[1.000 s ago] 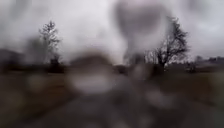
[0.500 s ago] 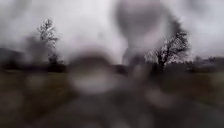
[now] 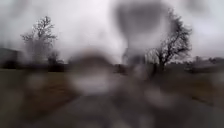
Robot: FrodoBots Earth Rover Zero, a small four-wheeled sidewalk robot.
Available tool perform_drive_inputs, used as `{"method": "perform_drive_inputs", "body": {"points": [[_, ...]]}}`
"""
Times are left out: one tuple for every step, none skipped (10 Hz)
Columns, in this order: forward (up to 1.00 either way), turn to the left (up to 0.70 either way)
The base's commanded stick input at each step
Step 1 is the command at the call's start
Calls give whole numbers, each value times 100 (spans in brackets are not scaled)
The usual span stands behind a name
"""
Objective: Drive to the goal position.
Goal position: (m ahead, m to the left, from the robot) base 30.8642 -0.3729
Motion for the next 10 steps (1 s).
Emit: {"method": "perform_drive_inputs", "body": {"points": [[85,0],[85,0],[85,0],[85,0],[85,0],[85,0],[85,0],[85,0],[85,0],[85,0]]}}
